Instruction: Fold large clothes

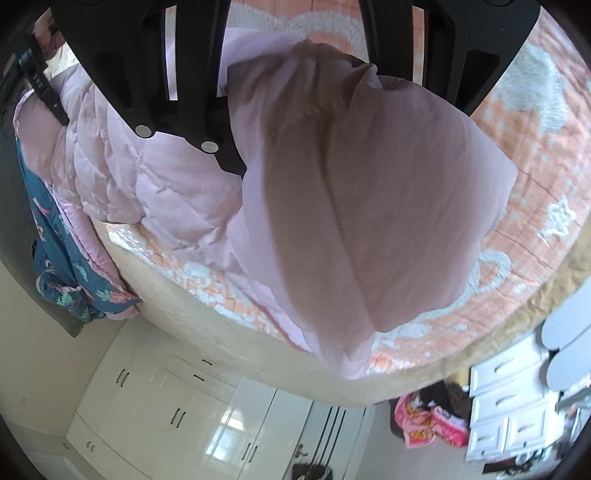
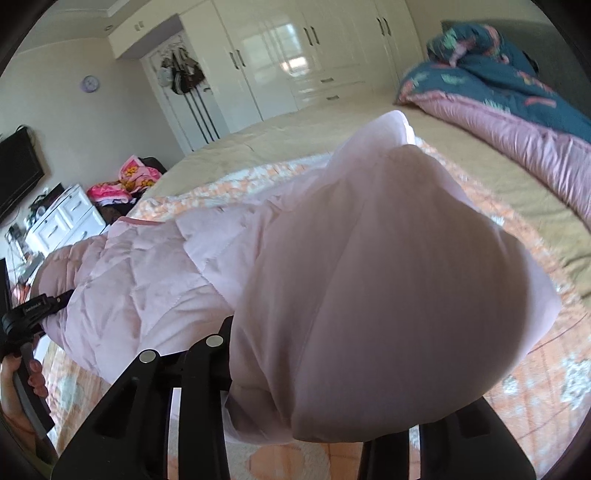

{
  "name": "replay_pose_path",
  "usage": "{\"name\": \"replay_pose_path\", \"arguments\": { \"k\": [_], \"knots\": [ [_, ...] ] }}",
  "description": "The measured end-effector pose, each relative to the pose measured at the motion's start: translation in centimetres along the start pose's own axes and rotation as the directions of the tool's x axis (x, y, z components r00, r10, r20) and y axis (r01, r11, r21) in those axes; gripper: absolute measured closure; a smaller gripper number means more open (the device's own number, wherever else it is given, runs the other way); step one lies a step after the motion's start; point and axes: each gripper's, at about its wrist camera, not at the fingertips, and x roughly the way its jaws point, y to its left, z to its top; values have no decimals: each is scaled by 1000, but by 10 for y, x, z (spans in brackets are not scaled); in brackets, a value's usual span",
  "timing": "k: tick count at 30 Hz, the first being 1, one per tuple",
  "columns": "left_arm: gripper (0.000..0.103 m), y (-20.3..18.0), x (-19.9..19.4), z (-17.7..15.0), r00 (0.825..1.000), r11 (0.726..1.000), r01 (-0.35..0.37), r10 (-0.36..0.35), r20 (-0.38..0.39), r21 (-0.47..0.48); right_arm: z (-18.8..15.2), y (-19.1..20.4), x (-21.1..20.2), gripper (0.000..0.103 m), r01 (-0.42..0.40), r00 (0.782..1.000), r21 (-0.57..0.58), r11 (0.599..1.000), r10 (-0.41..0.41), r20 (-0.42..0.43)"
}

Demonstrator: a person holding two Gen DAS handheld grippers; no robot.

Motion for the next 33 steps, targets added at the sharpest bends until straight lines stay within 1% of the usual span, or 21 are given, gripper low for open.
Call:
{"name": "replay_pose_path", "arguments": {
  "k": [5, 11, 17, 25, 33],
  "knots": [
    [73, 0, -36, -7, 999, 1000, 25, -26, 22, 18, -2, 17, -34, 70, -8, 1000, -64, 998, 9, 17],
    [73, 2, -70, -24, 999, 998, 30, -32, 29, 56, -21, 24, -68, 70, -22, 1000, -81, 996, 23, 13],
    [73, 11, -93, -44, 999, 998, 28, -29, 22, 61, -42, 29, -92, 70, -28, 1000, -86, 996, 29, 4],
    [73, 18, -110, -70, 1000, 997, 25, -26, 17, 71, -65, 27, -112, 70, -28, 1000, -81, 996, 28, -13],
    [72, 29, -110, -90, 1000, 997, 11, -11, -9, 77, -85, 22, -116, 70, -21, 999, -52, 998, 20, -29]
  ]
}}
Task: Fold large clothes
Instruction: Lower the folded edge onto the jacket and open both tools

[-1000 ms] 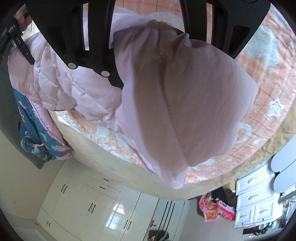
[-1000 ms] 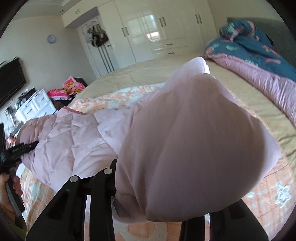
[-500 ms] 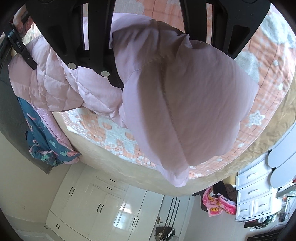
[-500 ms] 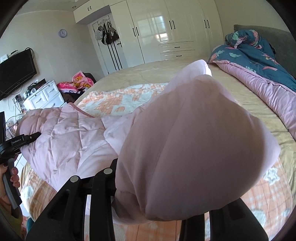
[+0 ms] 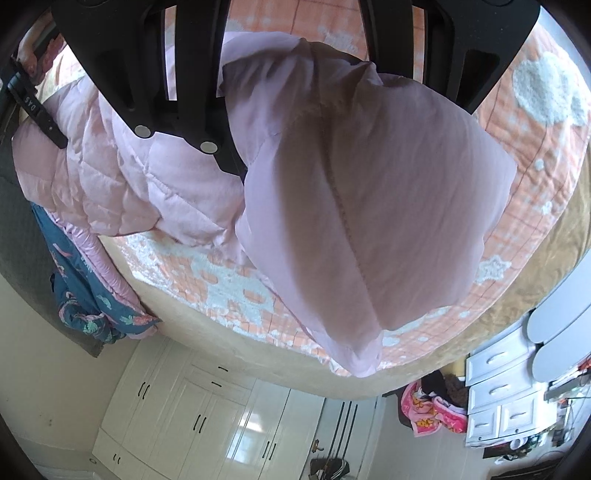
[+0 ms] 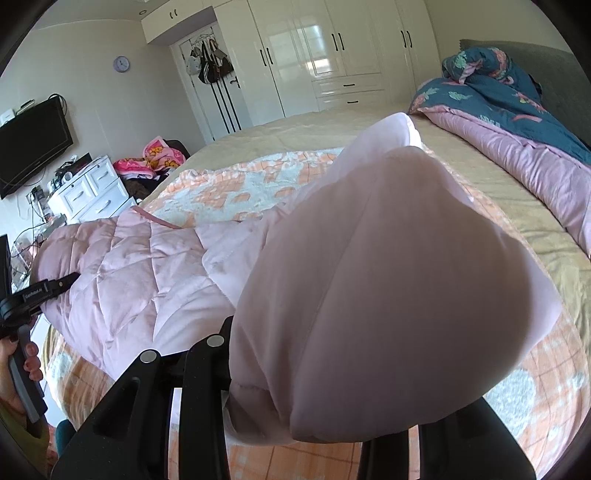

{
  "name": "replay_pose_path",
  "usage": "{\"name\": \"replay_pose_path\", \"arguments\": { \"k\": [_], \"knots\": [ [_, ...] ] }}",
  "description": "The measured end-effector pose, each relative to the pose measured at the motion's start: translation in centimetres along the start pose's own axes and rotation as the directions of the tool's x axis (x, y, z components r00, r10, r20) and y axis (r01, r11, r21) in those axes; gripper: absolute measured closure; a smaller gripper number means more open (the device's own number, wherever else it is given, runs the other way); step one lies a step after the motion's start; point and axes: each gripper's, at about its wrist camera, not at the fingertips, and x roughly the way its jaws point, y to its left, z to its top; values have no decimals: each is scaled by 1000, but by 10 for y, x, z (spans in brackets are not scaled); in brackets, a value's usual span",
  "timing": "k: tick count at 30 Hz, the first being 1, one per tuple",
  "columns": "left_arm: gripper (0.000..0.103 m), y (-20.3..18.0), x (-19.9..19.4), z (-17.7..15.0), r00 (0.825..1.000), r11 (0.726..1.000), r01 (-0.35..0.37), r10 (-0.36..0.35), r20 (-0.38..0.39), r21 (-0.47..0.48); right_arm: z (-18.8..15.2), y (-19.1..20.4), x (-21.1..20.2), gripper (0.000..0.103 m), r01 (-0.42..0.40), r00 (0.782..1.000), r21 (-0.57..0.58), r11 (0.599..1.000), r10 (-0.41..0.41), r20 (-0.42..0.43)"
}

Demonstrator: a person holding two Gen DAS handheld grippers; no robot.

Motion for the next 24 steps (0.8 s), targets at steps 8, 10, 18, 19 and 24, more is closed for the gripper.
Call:
{"name": "replay_pose_path", "arguments": {
  "k": [8, 10, 18, 19, 24],
  "knots": [
    [67, 18, 15, -23, 999, 999, -23, 22, -48, -24, -23, -17, 14, 67, 11, 999, 87, 996, -6, -53],
    [64, 21, 21, -29, 998, 999, -37, 35, -59, -25, -29, -24, 23, 65, 25, 996, 122, 992, -15, -88],
    [53, 32, 32, -43, 995, 997, -47, 41, -88, -64, -52, -52, 48, 41, 47, 981, 273, 961, 6, -192],
    [50, 33, 33, -45, 995, 996, -48, 42, -92, -69, -55, -56, 49, 39, 46, 979, 294, 955, 16, -204],
    [44, 35, 28, -47, 993, 996, -45, 35, -109, -83, -59, -61, 39, 21, 63, 976, 325, 944, 10, -216]
  ]
}}
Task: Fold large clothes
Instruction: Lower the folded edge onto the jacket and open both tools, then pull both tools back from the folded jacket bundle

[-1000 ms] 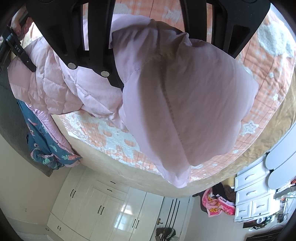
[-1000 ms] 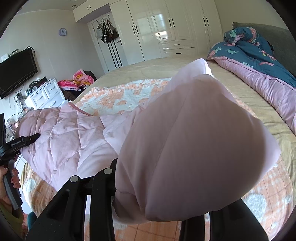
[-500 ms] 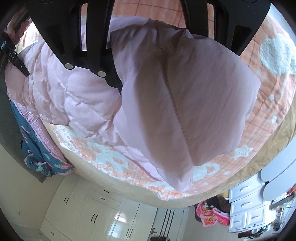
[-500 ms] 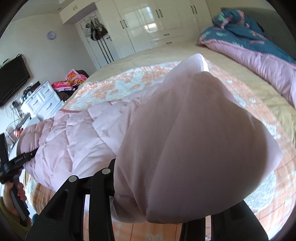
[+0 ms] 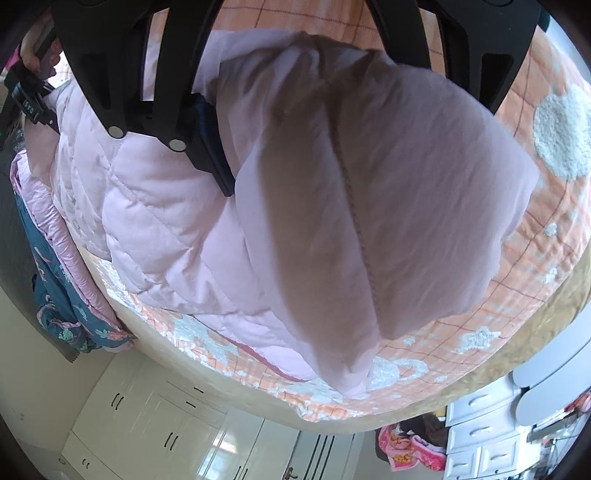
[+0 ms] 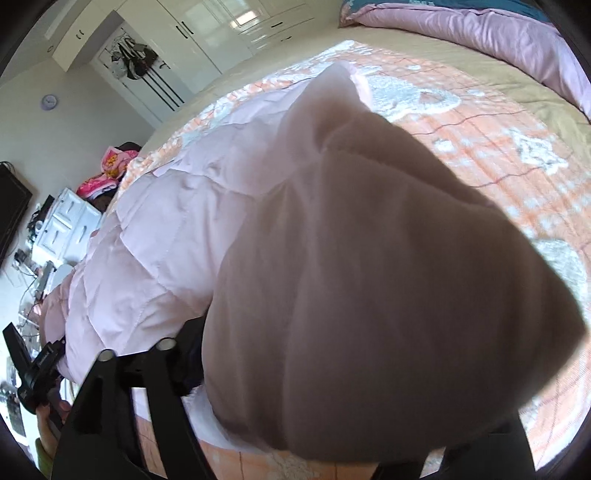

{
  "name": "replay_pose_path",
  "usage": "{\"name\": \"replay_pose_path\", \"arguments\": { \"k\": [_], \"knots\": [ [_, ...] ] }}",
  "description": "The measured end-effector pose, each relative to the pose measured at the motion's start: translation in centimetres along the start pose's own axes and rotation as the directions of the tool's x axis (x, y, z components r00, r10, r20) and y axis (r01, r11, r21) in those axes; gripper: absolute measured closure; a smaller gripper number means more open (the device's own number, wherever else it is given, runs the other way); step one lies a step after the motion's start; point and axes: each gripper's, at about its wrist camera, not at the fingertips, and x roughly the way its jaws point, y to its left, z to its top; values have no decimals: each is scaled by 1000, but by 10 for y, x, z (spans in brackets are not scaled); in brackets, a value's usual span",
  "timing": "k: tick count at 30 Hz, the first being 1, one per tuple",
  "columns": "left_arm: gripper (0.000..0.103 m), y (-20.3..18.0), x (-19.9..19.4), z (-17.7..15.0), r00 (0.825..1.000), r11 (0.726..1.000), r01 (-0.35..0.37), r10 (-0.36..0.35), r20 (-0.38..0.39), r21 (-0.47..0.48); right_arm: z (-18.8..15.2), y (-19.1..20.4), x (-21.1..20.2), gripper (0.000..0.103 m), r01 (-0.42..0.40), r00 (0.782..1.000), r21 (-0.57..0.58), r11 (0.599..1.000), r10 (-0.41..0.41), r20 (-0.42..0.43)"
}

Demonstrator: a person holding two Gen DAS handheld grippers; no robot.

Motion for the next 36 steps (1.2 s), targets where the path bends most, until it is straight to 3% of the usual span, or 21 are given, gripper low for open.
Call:
{"name": "replay_pose_path", "arguments": {
  "k": [3, 6, 11, 15, 17, 26, 36],
  "knots": [
    [36, -1, -7, -3, 1000, 1000, -8, 8, -7, 10, -7, -3, -13, 10, 14, 1000, 12, 1000, -14, 14],
    [32, -1, -18, -8, 1000, 1000, -19, 19, -3, 25, -14, -5, -29, 6, 26, 999, 12, 1000, -27, 39],
    [22, 0, -38, -17, 999, 998, -38, 37, 14, 47, -29, -11, -61, 5, 36, 994, 9, 999, -37, 101],
    [21, -2, -58, -23, 998, 997, -46, 43, 37, 68, -36, -9, -98, 5, 34, 983, -15, 999, -30, 180],
    [9, -5, -70, -26, 997, 996, -48, 43, 64, 81, -39, -6, -113, 4, 39, 976, -42, 998, -29, 214],
    [9, -22, -120, -35, 989, 992, -9, -10, 148, 124, -59, 33, -177, 4, 46, 941, -178, 983, 18, 339],
    [9, -41, -158, -51, 978, 983, 35, -71, 197, 178, -84, 72, -211, 4, 91, 910, -316, 944, 50, 411]
  ]
}}
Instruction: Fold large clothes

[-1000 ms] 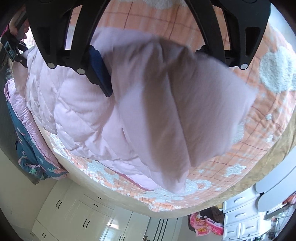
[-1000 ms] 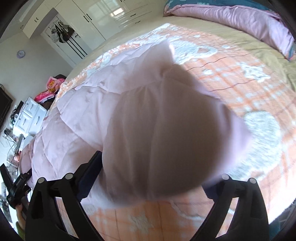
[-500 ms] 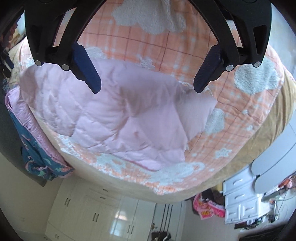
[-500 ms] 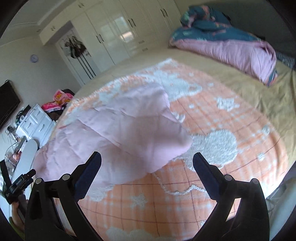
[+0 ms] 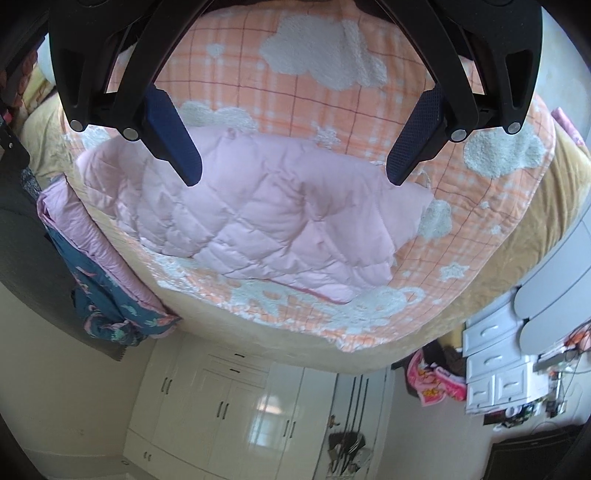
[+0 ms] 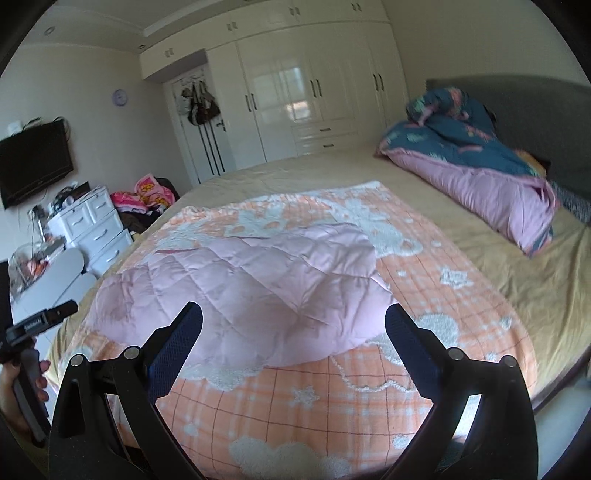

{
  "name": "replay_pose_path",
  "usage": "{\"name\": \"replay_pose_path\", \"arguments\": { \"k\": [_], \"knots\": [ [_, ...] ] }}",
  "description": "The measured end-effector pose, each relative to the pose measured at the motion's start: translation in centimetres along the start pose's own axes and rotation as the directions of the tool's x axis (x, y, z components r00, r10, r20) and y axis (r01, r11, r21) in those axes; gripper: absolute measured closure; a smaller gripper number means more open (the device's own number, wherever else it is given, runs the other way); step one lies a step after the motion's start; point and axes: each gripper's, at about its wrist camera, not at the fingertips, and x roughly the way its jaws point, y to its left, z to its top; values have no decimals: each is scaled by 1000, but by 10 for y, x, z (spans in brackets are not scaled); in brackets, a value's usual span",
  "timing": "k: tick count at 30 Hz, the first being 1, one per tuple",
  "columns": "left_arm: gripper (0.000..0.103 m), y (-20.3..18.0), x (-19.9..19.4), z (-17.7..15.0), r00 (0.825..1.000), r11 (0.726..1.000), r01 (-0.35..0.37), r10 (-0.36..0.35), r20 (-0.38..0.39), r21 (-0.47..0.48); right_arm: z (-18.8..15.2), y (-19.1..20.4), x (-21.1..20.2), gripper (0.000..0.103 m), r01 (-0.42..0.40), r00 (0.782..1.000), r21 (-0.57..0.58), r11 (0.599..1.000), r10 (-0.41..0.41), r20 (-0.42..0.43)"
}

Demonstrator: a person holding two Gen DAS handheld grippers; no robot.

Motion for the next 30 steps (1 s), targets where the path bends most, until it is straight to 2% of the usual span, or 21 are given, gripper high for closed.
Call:
{"name": "replay_pose_path", "arguments": {
  "k": [8, 15, 23, 30],
  "knots": [
    [9, -16, -16, -12, 1000, 998, 19, -20, 22, 56, -6, 17, -15, 4, -40, 999, -59, 997, 41, 9],
    [9, -27, -16, -39, 1000, 996, 24, -25, 14, 84, -31, 31, -17, 4, -24, 1000, -133, 991, 24, -1],
    [9, -39, -8, -69, 998, 992, 67, -65, -23, 103, -66, 33, 4, 4, -49, 996, -84, 995, 42, -82],
    [9, -45, -5, -76, 997, 991, 74, -69, -40, 115, -72, 38, 11, 4, -46, 995, -105, 993, 36, -98]
  ]
}}
